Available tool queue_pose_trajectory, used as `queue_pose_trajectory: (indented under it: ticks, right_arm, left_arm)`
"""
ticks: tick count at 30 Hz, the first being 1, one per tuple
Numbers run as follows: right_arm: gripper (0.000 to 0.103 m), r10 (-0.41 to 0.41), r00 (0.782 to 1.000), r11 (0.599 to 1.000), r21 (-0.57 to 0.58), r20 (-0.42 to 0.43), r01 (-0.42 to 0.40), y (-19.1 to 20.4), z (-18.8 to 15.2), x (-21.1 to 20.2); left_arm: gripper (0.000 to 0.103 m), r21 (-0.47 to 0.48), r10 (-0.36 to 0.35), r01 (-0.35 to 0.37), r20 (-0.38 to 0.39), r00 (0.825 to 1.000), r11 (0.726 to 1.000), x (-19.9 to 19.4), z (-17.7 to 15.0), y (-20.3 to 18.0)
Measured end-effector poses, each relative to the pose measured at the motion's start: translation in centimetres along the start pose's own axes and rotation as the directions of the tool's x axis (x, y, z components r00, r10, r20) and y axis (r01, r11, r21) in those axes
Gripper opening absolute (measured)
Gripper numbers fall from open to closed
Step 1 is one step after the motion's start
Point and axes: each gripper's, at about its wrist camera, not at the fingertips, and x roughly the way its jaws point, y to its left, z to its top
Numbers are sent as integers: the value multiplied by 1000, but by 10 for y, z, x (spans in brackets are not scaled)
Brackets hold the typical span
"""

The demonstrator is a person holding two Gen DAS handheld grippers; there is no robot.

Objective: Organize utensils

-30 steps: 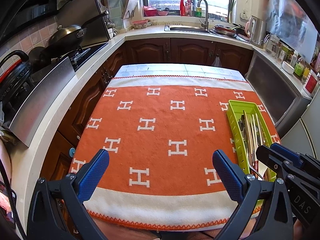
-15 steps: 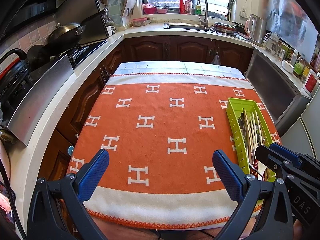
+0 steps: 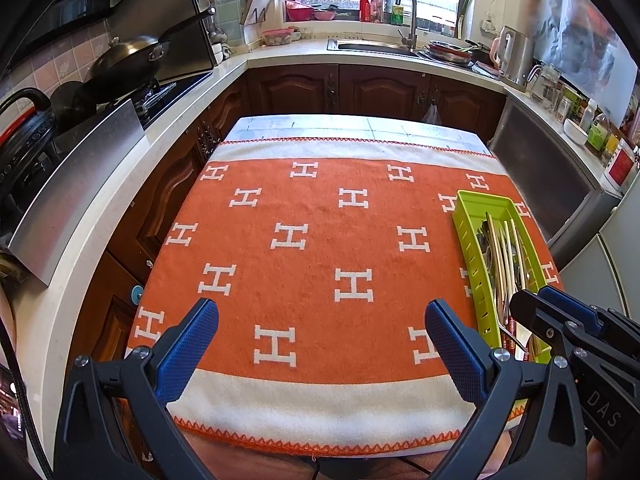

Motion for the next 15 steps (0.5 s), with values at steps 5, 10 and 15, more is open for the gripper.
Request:
queue_pose_trajectory:
  ticks: [5,10,15]
  right_arm:
    - [34,0,1000,1000,0,0,0,1,0,0]
    - [34,0,1000,1000,-1,-4,0,2,-1,2]
    - [34,-2,1000,1000,-2,-2,2,2,-1,2]
  left_arm:
    - [102,-1,-2,2,-1,1000,1000,1,0,2]
    - [102,-3,-2,2,-3,1000,1000,2,-1,3]
    - [102,-5,-3,3,-5,1000,1000,2,-2,4]
